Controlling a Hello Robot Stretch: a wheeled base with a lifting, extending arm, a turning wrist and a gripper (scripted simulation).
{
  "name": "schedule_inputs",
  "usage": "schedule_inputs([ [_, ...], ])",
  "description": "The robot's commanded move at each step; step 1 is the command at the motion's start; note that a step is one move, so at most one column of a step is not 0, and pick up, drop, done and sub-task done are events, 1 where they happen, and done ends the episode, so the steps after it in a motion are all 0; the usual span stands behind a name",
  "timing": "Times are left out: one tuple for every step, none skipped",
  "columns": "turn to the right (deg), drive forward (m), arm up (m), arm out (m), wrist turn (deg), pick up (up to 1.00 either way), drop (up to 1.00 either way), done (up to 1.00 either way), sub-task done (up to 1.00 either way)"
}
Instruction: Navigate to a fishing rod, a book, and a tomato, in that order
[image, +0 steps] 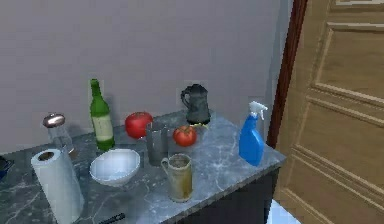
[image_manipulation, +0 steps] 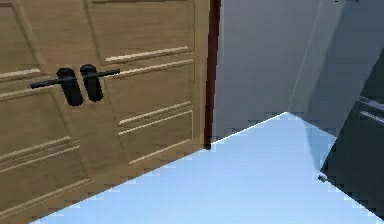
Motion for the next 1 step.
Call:
schedule_inputs([
  [0.0, 0.0, 0.0, 0.0, 0.0, 0.0, 0.0, 1.0, 0.0],
])
